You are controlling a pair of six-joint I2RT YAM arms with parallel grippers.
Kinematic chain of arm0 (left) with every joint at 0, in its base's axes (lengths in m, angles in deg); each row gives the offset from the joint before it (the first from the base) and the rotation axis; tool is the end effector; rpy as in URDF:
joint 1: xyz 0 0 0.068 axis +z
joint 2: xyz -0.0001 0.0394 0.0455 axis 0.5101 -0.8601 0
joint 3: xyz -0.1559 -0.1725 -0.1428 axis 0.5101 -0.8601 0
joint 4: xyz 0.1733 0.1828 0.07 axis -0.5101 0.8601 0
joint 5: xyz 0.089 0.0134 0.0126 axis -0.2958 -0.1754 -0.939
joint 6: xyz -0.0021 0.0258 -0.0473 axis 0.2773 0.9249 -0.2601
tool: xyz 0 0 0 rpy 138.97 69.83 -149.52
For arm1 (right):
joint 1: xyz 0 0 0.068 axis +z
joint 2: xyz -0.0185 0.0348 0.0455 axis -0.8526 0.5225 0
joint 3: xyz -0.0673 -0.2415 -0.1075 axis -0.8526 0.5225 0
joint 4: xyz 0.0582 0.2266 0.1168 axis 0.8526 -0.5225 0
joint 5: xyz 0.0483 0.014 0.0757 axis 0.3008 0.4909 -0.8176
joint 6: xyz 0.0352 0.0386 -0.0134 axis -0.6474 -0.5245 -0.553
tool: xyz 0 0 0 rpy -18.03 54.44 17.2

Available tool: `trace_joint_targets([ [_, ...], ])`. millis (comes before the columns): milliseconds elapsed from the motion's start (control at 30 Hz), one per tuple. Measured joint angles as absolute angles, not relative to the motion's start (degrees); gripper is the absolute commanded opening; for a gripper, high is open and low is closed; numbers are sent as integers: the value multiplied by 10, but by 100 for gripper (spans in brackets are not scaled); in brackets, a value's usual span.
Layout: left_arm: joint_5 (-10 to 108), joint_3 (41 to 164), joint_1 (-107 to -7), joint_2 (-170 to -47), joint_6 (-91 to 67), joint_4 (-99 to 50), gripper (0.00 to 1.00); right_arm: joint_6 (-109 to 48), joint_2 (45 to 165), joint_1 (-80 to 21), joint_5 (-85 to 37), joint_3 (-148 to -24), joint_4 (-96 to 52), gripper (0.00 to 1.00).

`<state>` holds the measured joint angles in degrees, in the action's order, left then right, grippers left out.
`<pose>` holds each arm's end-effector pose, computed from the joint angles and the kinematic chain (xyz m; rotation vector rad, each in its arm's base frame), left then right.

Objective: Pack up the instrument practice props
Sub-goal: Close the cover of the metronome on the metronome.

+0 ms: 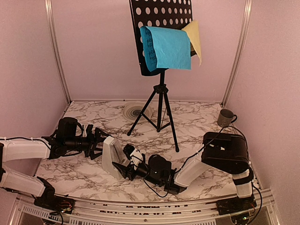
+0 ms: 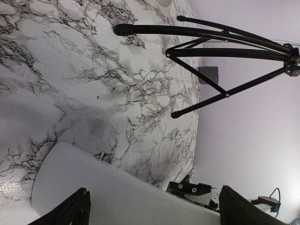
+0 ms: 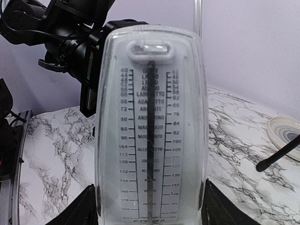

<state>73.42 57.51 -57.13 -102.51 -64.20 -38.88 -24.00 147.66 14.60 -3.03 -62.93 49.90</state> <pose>0.2088 -0.1253 0.1935 -0.3457 2.3056 -1.4854 0.1273 0.3916 0.1220 -0.8067 1.4124 0.8239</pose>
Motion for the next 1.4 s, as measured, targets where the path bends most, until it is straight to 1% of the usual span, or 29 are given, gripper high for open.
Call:
trace_joint_targets([
  [167,737,573,-571,-1025,-642,-390,96,-240,1477,145,-32,-631,495,45],
  [833,733,573,-569,-1025,-644,-403,95,-246,1447,139,-61,-668,369,47],
  [967,720,572,-570,-1010,-639,-398,99,-247,1441,137,-67,-671,350,47],
  [1133,668,605,-564,-930,-580,-299,99,-248,1440,137,-68,-674,342,47],
  [1233,626,656,-561,-862,-532,-229,99,-248,1440,137,-68,-675,341,47],
  [1300,618,695,-559,-830,-497,-191,99,-248,1440,137,-68,-676,339,47],
  [1400,617,765,-569,-826,-432,-122,99,-248,1440,137,-69,-679,334,47],
])
